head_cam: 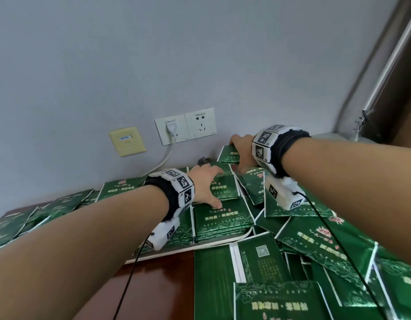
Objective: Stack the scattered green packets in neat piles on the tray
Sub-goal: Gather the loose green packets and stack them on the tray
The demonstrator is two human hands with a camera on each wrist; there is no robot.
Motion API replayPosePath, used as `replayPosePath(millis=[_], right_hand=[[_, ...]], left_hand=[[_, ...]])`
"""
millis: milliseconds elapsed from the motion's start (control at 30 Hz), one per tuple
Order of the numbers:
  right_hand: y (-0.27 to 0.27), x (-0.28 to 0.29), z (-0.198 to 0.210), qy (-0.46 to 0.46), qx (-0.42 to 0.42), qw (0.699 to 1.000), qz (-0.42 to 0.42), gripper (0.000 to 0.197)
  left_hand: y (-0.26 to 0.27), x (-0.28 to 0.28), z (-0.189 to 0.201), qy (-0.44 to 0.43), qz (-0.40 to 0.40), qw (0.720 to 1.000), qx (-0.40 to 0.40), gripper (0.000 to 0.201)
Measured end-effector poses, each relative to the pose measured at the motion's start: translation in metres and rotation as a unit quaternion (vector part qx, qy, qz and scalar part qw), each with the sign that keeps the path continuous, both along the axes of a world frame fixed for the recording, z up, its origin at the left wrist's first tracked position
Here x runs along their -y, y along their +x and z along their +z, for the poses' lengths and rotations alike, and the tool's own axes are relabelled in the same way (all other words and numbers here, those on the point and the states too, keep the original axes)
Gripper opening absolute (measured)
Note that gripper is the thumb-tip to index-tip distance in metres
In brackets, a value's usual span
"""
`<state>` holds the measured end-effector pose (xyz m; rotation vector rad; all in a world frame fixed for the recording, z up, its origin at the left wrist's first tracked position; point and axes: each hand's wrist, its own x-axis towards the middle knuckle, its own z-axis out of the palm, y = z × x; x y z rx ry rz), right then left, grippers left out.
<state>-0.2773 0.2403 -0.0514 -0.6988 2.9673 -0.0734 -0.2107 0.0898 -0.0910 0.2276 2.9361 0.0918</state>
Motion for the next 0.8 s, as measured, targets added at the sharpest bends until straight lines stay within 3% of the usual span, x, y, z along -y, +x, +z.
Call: replayPosePath(millis=[167,367,500,667,800], right_hand=[[-0.009,0.021,0.003,-0.010,0.013,0.999,0.052,0.069],[-0.015,0.058,0.000,0.055,0.021,0.992,0.113,0.071],[-0.022,0.083,-0.010,0.120,0.004,0.985,0.127,0.076],[-0.030,0.088,-0.014,0.110,0.025,0.985,0.134,0.078],[-0.038,0.081,-0.014,0.100,0.051,0.983,0.145,0.062]], left_hand=[[0.001,0.017,0.000,0.010,0.019,1.000,0.004,0.096],[0.009,0.034,0.008,-0.030,0.039,0.999,0.011,0.082],[0.008,0.033,0.010,-0.047,0.035,0.998,0.007,0.071],[0.005,0.029,0.007,-0.091,0.041,0.995,-0.001,0.072],[0.003,0.024,0.006,-0.104,0.043,0.994,-0.014,0.066]])
